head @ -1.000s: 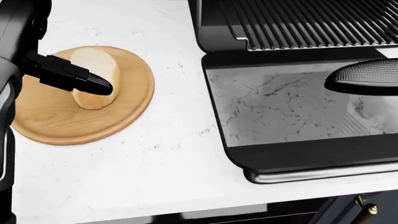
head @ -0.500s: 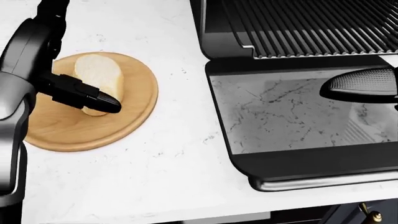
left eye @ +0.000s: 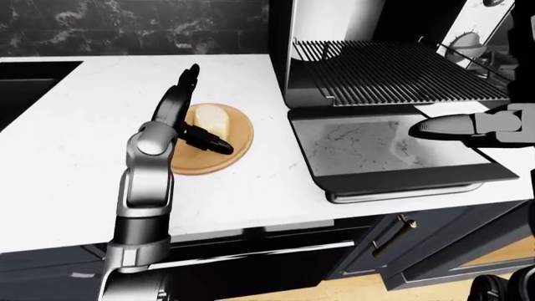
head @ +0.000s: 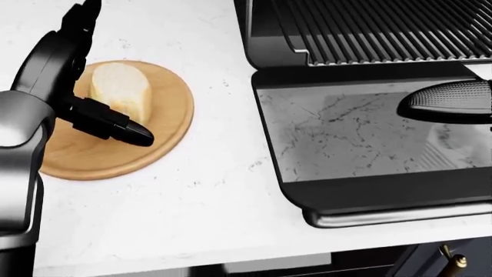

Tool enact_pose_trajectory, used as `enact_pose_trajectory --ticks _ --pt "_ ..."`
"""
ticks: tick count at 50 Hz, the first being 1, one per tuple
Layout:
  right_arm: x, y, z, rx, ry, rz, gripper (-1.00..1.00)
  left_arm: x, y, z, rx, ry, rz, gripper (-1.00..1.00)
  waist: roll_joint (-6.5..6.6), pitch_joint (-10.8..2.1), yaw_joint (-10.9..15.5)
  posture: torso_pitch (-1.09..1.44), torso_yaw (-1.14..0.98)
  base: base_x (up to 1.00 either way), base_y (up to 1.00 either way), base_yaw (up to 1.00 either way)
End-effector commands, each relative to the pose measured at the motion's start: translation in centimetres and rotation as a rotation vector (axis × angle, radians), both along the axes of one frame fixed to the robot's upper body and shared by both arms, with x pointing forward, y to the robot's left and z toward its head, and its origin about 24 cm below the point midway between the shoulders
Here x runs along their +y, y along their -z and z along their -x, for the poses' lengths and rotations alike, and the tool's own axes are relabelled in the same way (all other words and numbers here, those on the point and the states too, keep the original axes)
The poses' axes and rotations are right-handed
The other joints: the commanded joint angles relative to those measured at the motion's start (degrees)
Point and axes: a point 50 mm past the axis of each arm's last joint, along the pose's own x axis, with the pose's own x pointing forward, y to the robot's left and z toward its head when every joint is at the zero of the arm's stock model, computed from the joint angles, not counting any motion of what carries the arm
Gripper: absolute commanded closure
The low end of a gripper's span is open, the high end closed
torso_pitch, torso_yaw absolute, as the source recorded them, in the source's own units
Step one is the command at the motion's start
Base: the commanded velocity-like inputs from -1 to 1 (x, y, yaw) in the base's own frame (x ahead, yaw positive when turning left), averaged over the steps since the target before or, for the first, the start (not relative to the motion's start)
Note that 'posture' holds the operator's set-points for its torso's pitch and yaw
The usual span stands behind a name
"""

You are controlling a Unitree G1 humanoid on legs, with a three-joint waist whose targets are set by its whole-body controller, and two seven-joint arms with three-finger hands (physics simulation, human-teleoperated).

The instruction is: Place the bread on the rack of the toaster oven.

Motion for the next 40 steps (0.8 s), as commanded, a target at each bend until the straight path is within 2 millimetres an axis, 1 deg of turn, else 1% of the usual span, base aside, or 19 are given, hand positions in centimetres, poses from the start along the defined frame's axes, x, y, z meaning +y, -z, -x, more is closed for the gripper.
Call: enact_pose_trajectory --ticks 1,10,12,13,14,16,17,18,19,21,23,24,27,30,32,34,38,39,40 --pt "-0.1 -0.7 0.4 -0.054 0.008 -0.004 -1.00 -0.2 -2.3 0.2 -0.099 0.011 -0.015 -1.00 0.01 -1.38 0.0 0.00 0.00 0.00 0.00 0.00" --pt "-0.1 -0.7 0.4 -0.053 0.012 -0.001 -1.00 -0.1 -2.1 0.2 -0.089 0.008 0.003 -1.00 -0.05 -1.46 0.0 0.00 0.00 0.00 0.00 0.00" --pt "-0.2 -0.8 0.5 -0.054 0.012 -0.003 -1.00 0.1 -1.9 0.1 -0.085 -0.002 -0.008 -0.80 -0.04 -1.49 0.0 0.00 0.00 0.00 0.00 0.00" --pt "-0.2 -0.7 0.6 -0.053 0.012 -0.003 -1.00 0.1 -1.9 0.2 -0.082 0.001 -0.001 -0.78 -0.04 -1.48 0.0 0.00 0.00 0.00 0.00 0.00" --pt "-0.2 -0.7 0.6 -0.054 0.013 -0.004 -1.00 0.2 -1.9 0.2 -0.082 0.001 -0.002 -0.65 -0.04 -1.47 0.0 0.00 0.00 0.00 0.00 0.00" --pt "-0.2 -0.7 0.6 -0.054 0.012 -0.003 -1.00 0.2 -1.7 0.2 -0.072 0.005 -0.002 -0.55 -0.03 -1.47 0.0 0.00 0.00 0.00 0.00 0.00" --pt "-0.2 -0.7 0.6 -0.054 0.012 -0.003 -1.00 0.2 -1.7 0.2 -0.071 0.005 -0.002 -0.55 -0.03 -1.48 0.0 0.00 0.00 0.00 0.00 0.00" --pt "-0.2 -0.7 0.6 -0.054 0.012 -0.003 -1.00 0.2 -1.7 0.2 -0.075 0.005 -0.002 -0.41 -0.03 -1.49 0.0 0.00 0.00 0.00 0.00 0.00" --pt "-0.2 -0.7 0.6 -0.054 0.012 -0.003 -1.00 0.2 -1.8 0.2 -0.075 0.005 -0.002 -0.36 -0.03 -1.51 0.0 0.00 0.00 0.00 0.00 0.00" --pt "-0.2 -0.9 0.6 -0.053 0.012 -0.005 -1.00 0.3 -1.5 0.2 -0.067 0.008 -0.011 -0.35 -0.02 -1.55 0.0 0.00 0.00 0.00 0.00 0.00" --pt "-0.2 -0.7 0.7 -0.055 0.012 -0.003 -1.00 0.3 -1.3 0.2 -0.061 0.007 -0.013 -0.28 -0.02 -1.53 0.0 0.00 0.00 0.00 0.00 0.00" --pt "-0.2 -0.8 0.7 -0.055 0.010 -0.005 -1.00 0.3 -1.3 0.2 -0.062 0.003 -0.014 -0.21 -0.03 -1.52 0.0 0.00 0.00 0.00 0.00 0.00" --pt "-0.2 -0.8 0.8 -0.057 0.011 -0.005 -1.00 0.3 -1.2 0.2 -0.059 0.003 -0.017 -0.15 -0.07 -1.53 0.0 0.00 0.00 0.00 0.00 0.00" --pt "-0.2 -0.8 0.8 -0.058 0.012 -0.004 -1.00 0.3 -1.0 0.3 -0.053 0.007 -0.021 -0.04 -0.06 -1.54 0.0 0.00 0.00 0.00 0.00 0.00" --pt "-0.2 -0.8 0.8 -0.057 0.013 -0.003 -1.00 0.3 -0.8 0.3 -0.046 0.014 -0.025 -0.01 -0.05 -1.54 0.0 0.00 0.00 0.00 0.00 0.00" --pt "-0.2 -0.8 0.8 -0.057 0.012 -0.005 -1.00 0.3 -0.8 0.3 -0.046 0.016 -0.028 0.08 -0.03 -1.56 -0.1 0.00 0.00 0.00 0.00 0.00" --pt "-0.2 -0.7 0.8 -0.056 0.010 -0.005 -1.00 0.2 -0.9 0.4 -0.048 0.023 -0.031 0.18 -0.02 -1.62 -0.1 0.00 0.00 0.00 0.00 0.00" --pt "-0.2 -0.7 0.8 -0.057 0.010 -0.004 -1.00 0.2 -1.0 0.4 -0.051 0.021 -0.028 0.25 -0.02 -1.63 -0.1 0.00 0.00 0.00 0.00 0.00" --pt "-0.2 -0.7 0.8 -0.056 0.012 -0.007 -1.00 0.3 -1.2 0.4 -0.054 0.019 -0.033 0.25 -0.02 -1.65 -0.1 0.00 0.00 0.00 0.00 0.00"
